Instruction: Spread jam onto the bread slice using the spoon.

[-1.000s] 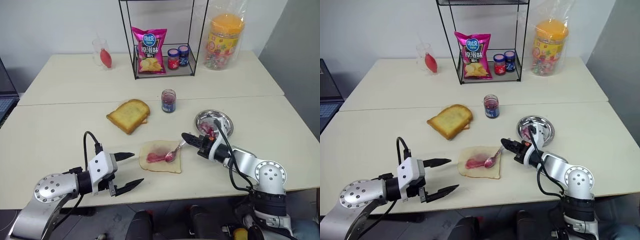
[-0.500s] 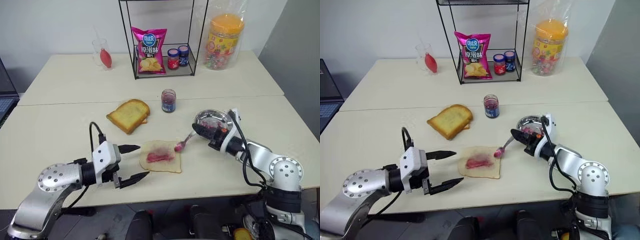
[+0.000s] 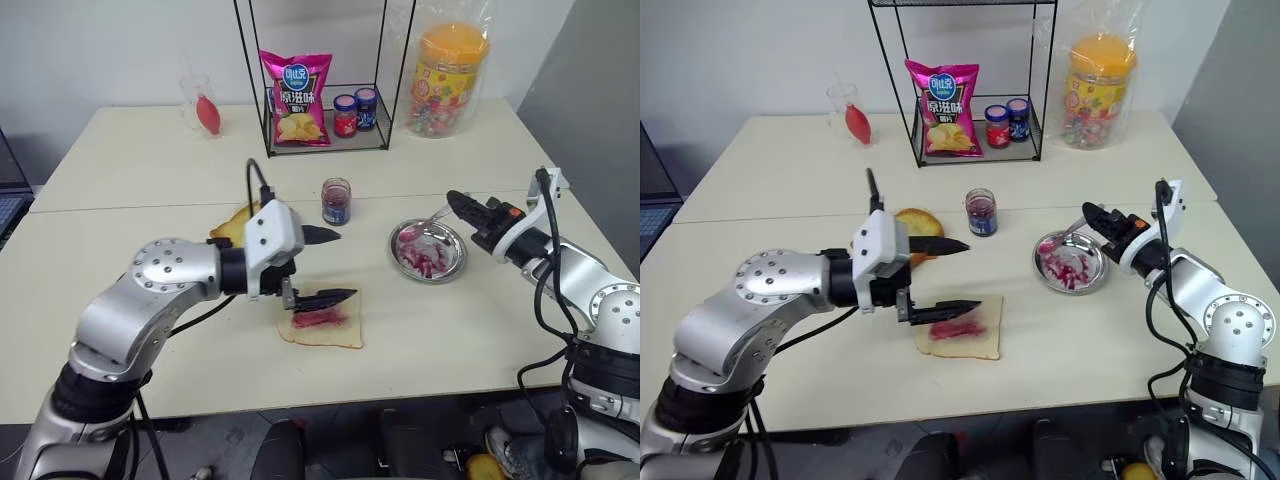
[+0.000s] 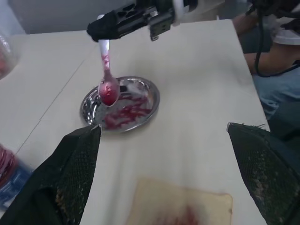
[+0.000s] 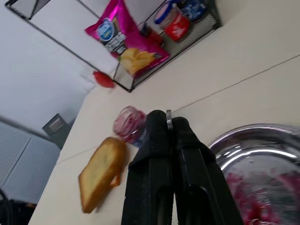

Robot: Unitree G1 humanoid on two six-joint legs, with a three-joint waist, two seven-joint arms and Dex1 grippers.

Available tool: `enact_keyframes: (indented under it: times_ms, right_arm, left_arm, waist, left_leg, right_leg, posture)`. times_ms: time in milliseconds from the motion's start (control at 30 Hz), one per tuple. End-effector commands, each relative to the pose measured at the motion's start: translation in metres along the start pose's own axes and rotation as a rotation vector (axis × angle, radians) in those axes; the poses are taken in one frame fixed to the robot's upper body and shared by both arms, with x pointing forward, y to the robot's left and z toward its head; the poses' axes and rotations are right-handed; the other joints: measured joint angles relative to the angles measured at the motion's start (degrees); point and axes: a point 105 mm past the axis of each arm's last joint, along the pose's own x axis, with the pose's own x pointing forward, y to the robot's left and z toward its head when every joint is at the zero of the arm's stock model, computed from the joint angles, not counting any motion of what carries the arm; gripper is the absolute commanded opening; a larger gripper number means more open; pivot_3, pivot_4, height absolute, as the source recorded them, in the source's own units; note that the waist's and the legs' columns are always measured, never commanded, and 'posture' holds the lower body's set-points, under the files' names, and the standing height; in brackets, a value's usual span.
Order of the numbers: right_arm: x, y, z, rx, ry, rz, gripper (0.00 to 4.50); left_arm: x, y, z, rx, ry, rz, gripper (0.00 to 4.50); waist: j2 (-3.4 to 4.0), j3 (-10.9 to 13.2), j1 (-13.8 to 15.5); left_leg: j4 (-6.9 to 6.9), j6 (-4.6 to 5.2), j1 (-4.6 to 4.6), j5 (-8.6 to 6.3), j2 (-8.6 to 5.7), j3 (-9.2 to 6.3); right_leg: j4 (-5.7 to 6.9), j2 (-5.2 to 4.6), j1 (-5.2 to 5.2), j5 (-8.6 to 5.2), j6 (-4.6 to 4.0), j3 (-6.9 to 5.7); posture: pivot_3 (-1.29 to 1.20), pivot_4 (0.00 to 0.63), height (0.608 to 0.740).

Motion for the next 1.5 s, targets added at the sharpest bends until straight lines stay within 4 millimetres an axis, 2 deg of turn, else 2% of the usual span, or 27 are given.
enact_keyframes:
  times_ms: [33, 133, 300, 500, 700, 733, 767, 800, 1000, 1133, 1300, 1500]
  right_arm:
    - [-0.009, -0.028, 0.024, 0.021, -0.110, -0.064, 0.04]
    - [-0.008, -0.053, 0.022, 0.019, -0.116, -0.125, 0.04]
    - [0.001, -0.074, 0.017, 0.025, -0.104, -0.166, 0.04]
    - [0.007, -0.078, 0.008, 0.024, -0.064, -0.175, 0.04]
    - [0.003, -0.070, 0.008, -0.039, -0.060, -0.153, 0.04]
    - [0.003, -0.068, 0.007, -0.046, -0.057, -0.146, 0.47]
    - [0.002, -0.064, 0.004, -0.061, -0.044, -0.126, 0.50]
    - [0.001, -0.062, 0.001, -0.080, -0.032, -0.120, 0.91]
    - [0.000, -0.057, -0.006, -0.138, -0.005, -0.104, 2.28]
    - [0.001, -0.059, -0.006, -0.289, -0.018, -0.136, 3.10]
    - [0.002, -0.058, -0.008, -0.510, -0.024, -0.133, 4.47]
    - [0.002, -0.059, -0.007, -0.571, -0.092, -0.159, 4.47]
  left_arm:
    - [0.017, 0.002, 0.000, 0.024, 0.014, -0.013, 4.50]
    - [0.030, 0.005, -0.002, 0.038, 0.020, -0.024, 4.50]
    - [0.049, 0.007, 0.001, 0.044, 0.004, -0.048, 4.50]
    - [0.056, 0.015, 0.000, 0.066, 0.014, -0.046, 4.50]
    - [0.061, 0.017, 0.002, 0.073, 0.009, -0.038, 4.50]
    - [0.062, 0.017, 0.002, 0.072, 0.007, -0.035, 4.50]
    - [0.063, 0.018, 0.003, 0.072, 0.003, -0.032, 4.50]
    - [0.063, 0.018, 0.004, 0.072, 0.000, -0.029, 4.50]
    - [0.064, 0.020, 0.004, 0.075, -0.005, -0.023, 4.50]
    - [0.066, 0.021, 0.005, 0.079, -0.011, -0.014, 4.50]
    - [0.067, 0.023, 0.004, 0.084, -0.012, 0.002, 4.50]
    - [0.066, 0.024, 0.002, 0.090, -0.010, 0.011, 4.50]
  waist:
    - [0.00, 0.0, 0.0]
    - [0.00, 0.0, -0.1]
    - [0.00, 0.0, -0.1]
    - [0.01, 0.0, -0.1]
    - [0.01, 0.0, 0.0]
    - [0.01, 0.0, -0.1]
    - [0.01, 0.0, -0.1]
    - [0.01, 0.0, 0.0]
    - [0.01, 0.0, -0.1]
    - [0.01, 0.0, -0.1]
    - [0.01, 0.0, -0.1]
    - [0.01, 0.0, -0.1]
  left_leg:
    - [0.01, 0.00, 0.00, 0.00, 0.00, 0.00]
    - [0.03, 0.00, 0.04, 0.00, 0.00, 0.07]
    - [0.06, 0.00, 0.10, 0.00, -0.01, 0.12]
    - [0.06, 0.01, 0.19, 0.00, -0.02, 0.29]
    - [0.07, 0.00, 0.21, 0.00, -0.06, 0.51]
    - [0.07, 0.00, 0.22, 0.00, -0.07, 0.55]
    - [0.07, 0.00, 0.23, 0.00, -0.07, 0.58]
    - [0.08, 0.00, 0.23, 0.00, -0.08, 0.60]
    - [0.11, 0.00, 0.26, 0.00, -0.09, 0.76]
    - [0.12, 0.00, 0.28, 0.00, -0.11, 0.83]
    - [0.12, 0.00, 0.28, 0.00, -0.11, 0.86]
    - [0.12, 0.00, 0.29, 0.00, -0.11, 0.90]
  right_leg:
    - [0.00, 0.00, 0.00, 0.00, 0.00, 0.00]
    - [0.01, 0.00, 0.00, 0.01, 0.01, 0.07]
    - [0.12, 0.00, 0.00, 0.02, 0.02, 0.13]
    - [0.20, 0.04, -0.01, 0.03, 0.05, 0.37]
    - [0.18, 0.04, -0.02, 0.08, 0.14, 0.63]
    - [0.18, 0.04, -0.02, 0.09, 0.16, 0.68]
    - [0.18, 0.04, -0.03, 0.10, 0.18, 0.72]
    - [0.18, 0.04, -0.03, 0.12, 0.20, 0.75]
    - [0.18, 0.05, -0.06, 0.18, 0.31, 0.94]
    - [0.17, 0.05, -0.06, 0.20, 0.35, 1.03]
    - [0.14, 0.05, -0.06, 0.21, 0.37, 1.06]
    - [0.14, 0.05, -0.06, 0.22, 0.38, 1.08]
  posture:
    - [0.00, 0.150, 0.740]
    - [0.00, 0.150, 0.740]
    - [0.00, 0.150, 0.740]
    - [0.00, 0.150, 0.740]
    - [0.00, 0.150, 0.740]
    - [0.00, 0.150, 0.740]
    - [0.00, 0.150, 0.740]
    - [0.00, 0.150, 0.740]
    - [0.00, 0.150, 0.740]
    - [0.00, 0.150, 0.740]
    - [0.00, 0.150, 0.740]
    - [0.00, 0.150, 0.740]
